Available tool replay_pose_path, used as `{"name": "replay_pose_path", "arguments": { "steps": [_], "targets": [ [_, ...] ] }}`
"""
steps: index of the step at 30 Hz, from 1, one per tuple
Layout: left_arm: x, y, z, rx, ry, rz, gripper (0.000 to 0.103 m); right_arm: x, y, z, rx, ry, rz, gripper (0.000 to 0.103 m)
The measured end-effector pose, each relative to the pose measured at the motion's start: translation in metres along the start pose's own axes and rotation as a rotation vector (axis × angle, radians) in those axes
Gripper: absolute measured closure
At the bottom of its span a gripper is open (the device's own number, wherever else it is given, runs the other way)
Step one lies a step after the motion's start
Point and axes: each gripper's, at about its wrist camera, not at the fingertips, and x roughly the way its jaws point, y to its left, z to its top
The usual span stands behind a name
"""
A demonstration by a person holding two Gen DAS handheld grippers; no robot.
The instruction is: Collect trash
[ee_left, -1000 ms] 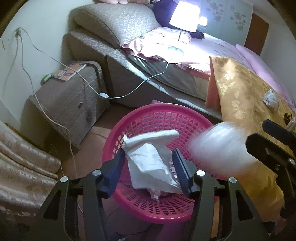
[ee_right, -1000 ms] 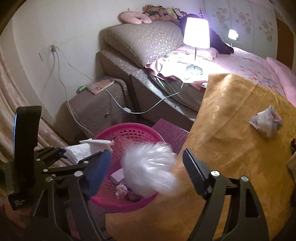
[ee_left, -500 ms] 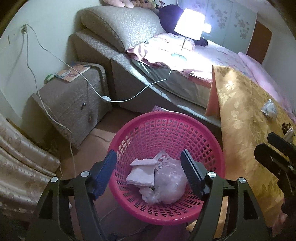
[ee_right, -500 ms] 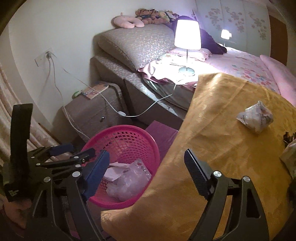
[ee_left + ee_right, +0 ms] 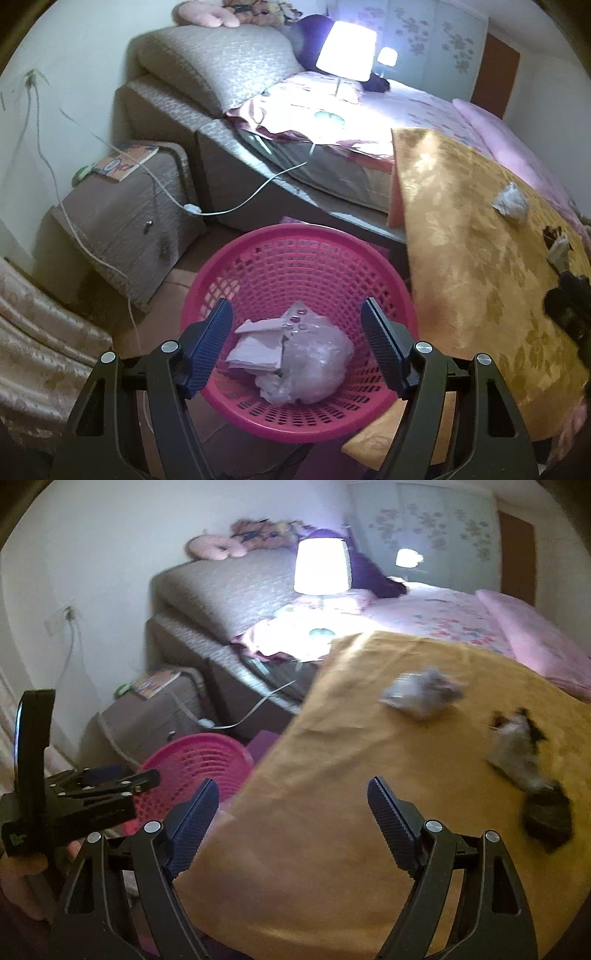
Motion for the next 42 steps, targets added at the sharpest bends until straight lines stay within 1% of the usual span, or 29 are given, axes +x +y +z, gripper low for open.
{"name": "replay_pose_path", "arguments": {
  "steps": [4,9,11,15,18,21,23,26,28,31,34,37,42],
  "targets": [
    [-0.002,-0.010,-0.003,0.028,-0.003,-0.020,0.034,-0.026,-0.040,-0.009,0.065,-0.049,-0.103,0.023],
    [-0.006,-0.023,-0.006,0.061,-0.008,-0.038,0.034,-0.053,-0.091,-0.016,0.128,-0.115,-0.279,0.023],
    [-0.007,-0.027,-0.007,0.073,-0.010,-0.042,0.034,-0.056,-0.109,-0.019,0.149,-0.118,-0.326,0.023],
    [-0.007,-0.032,-0.009,0.092,-0.010,-0.052,0.034,-0.046,-0.138,-0.021,0.188,-0.094,-0.377,0.023],
    [-0.007,-0.036,-0.011,0.106,-0.007,-0.057,0.034,-0.031,-0.155,-0.023,0.211,-0.059,-0.381,0.023],
    [-0.006,-0.037,-0.013,0.116,-0.002,-0.060,0.034,-0.021,-0.165,-0.025,0.239,-0.027,-0.359,0.023],
    [-0.005,-0.039,-0.013,0.118,0.005,-0.063,0.034,-0.019,-0.167,-0.027,0.248,-0.018,-0.356,0.025],
    [-0.003,-0.042,-0.015,0.130,0.010,-0.064,0.034,-0.016,-0.169,-0.029,0.253,-0.005,-0.336,0.036],
    [-0.002,-0.044,-0.016,0.140,0.012,-0.063,0.034,-0.015,-0.168,-0.029,0.245,0.005,-0.328,0.049],
    [-0.001,-0.048,-0.019,0.153,0.013,-0.063,0.034,-0.016,-0.165,-0.032,0.241,0.013,-0.315,0.061],
    [-0.003,-0.050,-0.020,0.166,0.005,-0.060,0.034,-0.020,-0.163,-0.035,0.246,0.008,-0.309,0.064],
    [-0.005,-0.054,-0.022,0.184,-0.007,-0.058,0.034,-0.027,-0.163,-0.039,0.251,-0.001,-0.308,0.065],
    [-0.008,-0.066,-0.023,0.204,-0.017,-0.088,0.034,-0.041,-0.164,-0.046,0.259,-0.022,-0.329,0.065]
  ]
}}
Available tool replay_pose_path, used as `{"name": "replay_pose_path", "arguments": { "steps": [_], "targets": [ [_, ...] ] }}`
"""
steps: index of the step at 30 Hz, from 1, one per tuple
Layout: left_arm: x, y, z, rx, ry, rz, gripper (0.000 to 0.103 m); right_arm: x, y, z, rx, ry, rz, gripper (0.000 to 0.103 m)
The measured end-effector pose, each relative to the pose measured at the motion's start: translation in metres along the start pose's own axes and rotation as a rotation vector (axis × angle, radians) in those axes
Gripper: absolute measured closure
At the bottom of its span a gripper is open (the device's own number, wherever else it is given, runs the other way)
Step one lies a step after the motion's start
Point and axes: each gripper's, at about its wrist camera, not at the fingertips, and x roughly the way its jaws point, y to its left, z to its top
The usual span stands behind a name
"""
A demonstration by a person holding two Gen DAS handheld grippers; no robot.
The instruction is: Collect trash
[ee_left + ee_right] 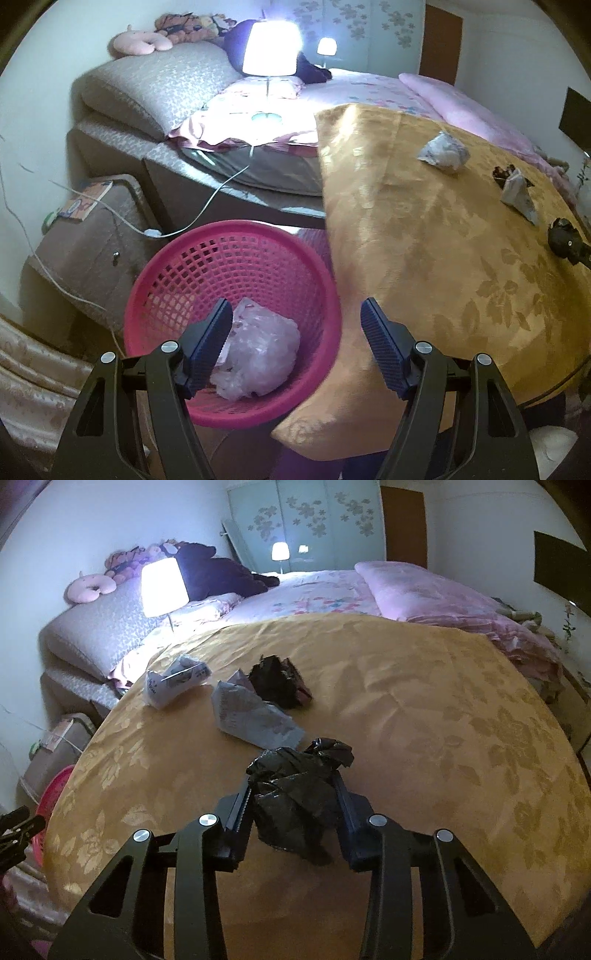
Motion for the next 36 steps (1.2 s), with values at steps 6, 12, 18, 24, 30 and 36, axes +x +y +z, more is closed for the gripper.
{"name": "replay_pose_path", "arguments": {
  "steps": [6,12,18,24,30,36],
  "targets": [
    [-0.002,-0.024,0.005,0.046,-0.013,-0.052,0.034,-0.011,-0.018,-0.007,0.016,-0.007,-0.040,0.065],
    [0.000,-0.056,0.016,0.109,-0.038,-0.084,0.026,-0.018,-0.037,-0.013,0.041,-0.011,-0.064,0.065],
    [0.010,-0.107,0.037,0.172,-0.037,-0.155,0.025,-0.018,-0.052,-0.020,0.067,-0.007,-0.078,0.065],
    [0.024,-0.158,0.052,0.225,-0.027,-0.225,0.024,-0.019,-0.065,-0.028,0.086,-0.005,-0.078,0.065],
    [0.038,-0.195,0.070,0.225,-0.023,-0.276,0.024,-0.020,-0.077,-0.032,0.111,-0.010,-0.074,0.065],
    [0.051,-0.224,0.097,0.226,-0.051,-0.302,0.024,-0.021,-0.080,-0.035,0.119,-0.015,-0.061,0.065]
  ]
}}
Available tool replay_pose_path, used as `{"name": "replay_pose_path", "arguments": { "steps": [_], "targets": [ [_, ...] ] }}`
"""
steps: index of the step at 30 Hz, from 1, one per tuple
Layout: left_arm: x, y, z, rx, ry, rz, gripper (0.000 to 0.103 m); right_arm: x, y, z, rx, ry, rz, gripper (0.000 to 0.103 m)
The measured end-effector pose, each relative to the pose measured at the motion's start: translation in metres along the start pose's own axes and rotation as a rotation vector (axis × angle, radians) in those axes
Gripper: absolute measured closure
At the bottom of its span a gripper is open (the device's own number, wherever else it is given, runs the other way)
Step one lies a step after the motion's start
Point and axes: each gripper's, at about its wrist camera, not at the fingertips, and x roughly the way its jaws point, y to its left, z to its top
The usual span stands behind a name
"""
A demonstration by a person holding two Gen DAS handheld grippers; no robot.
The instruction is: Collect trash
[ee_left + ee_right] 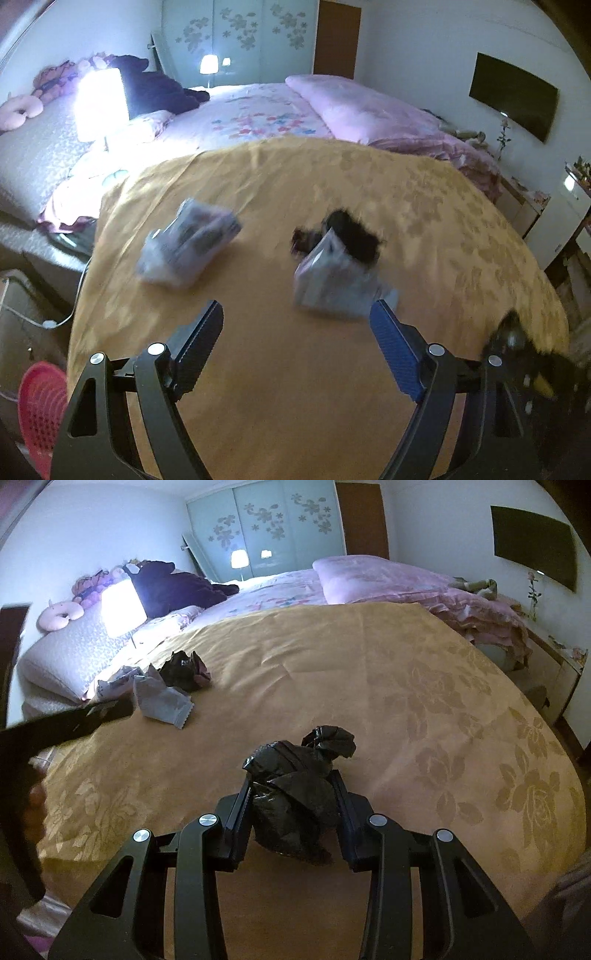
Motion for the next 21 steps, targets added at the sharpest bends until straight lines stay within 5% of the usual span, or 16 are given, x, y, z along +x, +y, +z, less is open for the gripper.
{"name": "replay_pose_path", "arguments": {
  "steps": [10,15,21],
  "targets": [
    [0.037,-0.009,0.020,0.000,0.040,-0.028,0.025,-0.002,-0.002,-0.001,0.003,-0.004,0.006,0.065],
    [0.039,-0.011,0.019,0.009,0.037,-0.075,0.055,-0.002,-0.002,-0.002,0.001,-0.005,0.003,0.065],
    [0.035,-0.015,0.014,0.024,0.037,-0.110,0.074,-0.004,-0.002,-0.002,-0.011,-0.010,-0.007,0.065]
  ]
}}
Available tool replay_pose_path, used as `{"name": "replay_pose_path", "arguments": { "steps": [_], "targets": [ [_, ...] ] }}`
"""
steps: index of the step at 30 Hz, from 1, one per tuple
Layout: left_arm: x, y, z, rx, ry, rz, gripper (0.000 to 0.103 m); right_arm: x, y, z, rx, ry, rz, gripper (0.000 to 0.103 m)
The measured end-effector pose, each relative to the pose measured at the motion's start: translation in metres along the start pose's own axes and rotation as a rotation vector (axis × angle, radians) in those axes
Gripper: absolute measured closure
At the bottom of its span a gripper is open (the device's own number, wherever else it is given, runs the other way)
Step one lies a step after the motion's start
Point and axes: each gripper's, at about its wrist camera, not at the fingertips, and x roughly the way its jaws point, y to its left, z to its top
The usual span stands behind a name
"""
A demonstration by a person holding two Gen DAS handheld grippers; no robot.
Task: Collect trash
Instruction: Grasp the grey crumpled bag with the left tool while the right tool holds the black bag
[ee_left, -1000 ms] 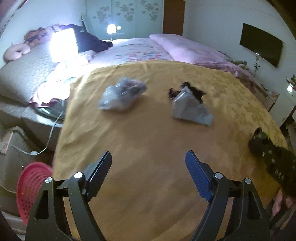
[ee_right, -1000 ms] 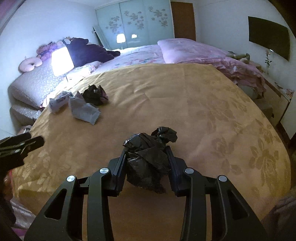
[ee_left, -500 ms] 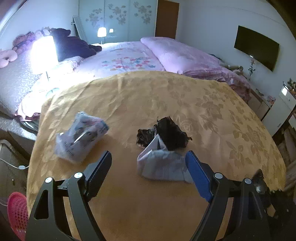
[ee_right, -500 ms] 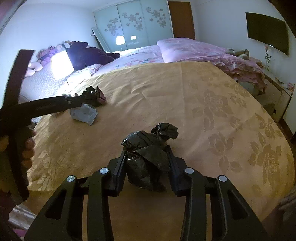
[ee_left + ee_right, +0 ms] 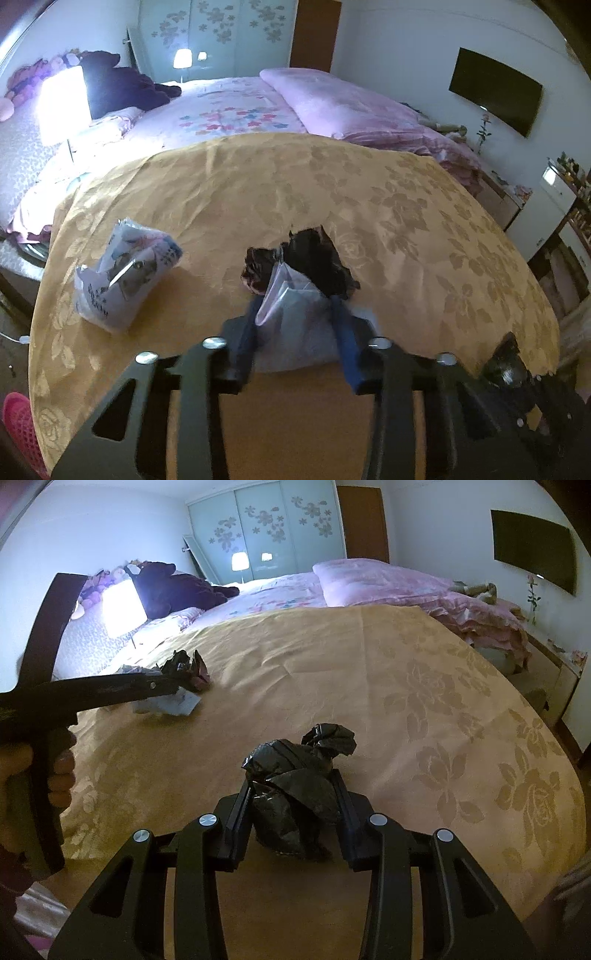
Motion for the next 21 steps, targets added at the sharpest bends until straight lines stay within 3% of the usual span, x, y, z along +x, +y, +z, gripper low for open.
{"name": "replay_pose_path", "arguments": {
  "steps": [9,21],
  "targets": [
    [-0.025,0.006,-0.031,0.003,-0.005,-0.030,0.078,0.001,0.005,-0.001,-0.015,-0.006,-0.023,0.065],
    [-0.063,0.009,-0.072,0.024,-0.015,-0.012,0.078,-0.001,0.018,-0.005,-0.034,0.004,-0.013,0.065]
  ]
}}
